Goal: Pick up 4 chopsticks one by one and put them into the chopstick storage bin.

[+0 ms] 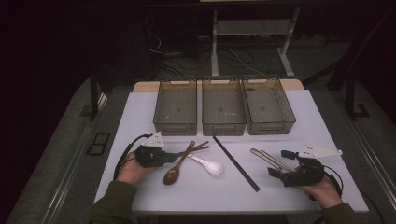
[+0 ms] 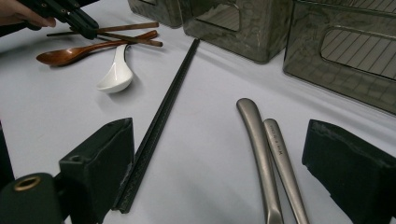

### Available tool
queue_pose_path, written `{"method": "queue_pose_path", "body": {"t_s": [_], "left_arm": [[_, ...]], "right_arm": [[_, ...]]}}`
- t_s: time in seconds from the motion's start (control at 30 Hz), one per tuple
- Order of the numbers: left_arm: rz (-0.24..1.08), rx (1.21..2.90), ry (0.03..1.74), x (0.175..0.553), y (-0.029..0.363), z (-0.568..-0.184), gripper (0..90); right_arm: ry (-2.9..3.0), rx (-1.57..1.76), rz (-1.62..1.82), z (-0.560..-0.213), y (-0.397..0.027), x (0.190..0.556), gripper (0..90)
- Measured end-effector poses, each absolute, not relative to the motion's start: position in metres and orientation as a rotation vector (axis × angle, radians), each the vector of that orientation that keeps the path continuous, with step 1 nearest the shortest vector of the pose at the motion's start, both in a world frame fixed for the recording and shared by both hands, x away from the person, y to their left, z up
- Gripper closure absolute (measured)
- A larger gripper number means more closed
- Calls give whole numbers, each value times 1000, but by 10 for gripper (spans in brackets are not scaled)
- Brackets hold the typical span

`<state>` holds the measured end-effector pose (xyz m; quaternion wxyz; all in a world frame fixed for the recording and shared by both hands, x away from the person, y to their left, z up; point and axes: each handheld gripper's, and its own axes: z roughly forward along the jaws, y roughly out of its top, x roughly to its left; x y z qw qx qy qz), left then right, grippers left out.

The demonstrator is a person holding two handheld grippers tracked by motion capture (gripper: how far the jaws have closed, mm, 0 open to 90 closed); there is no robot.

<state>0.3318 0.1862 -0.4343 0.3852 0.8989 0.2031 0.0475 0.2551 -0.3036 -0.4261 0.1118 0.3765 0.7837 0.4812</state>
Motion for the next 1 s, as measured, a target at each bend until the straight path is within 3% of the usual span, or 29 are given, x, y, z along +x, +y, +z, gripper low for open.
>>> {"method": "queue_pose_path", "body": {"t_s": [1.0], "left_arm": [[123,2194,653,328,190,-420,839]], "right_arm": [[2278,1098,1334,-432,-298,255,89]]}}
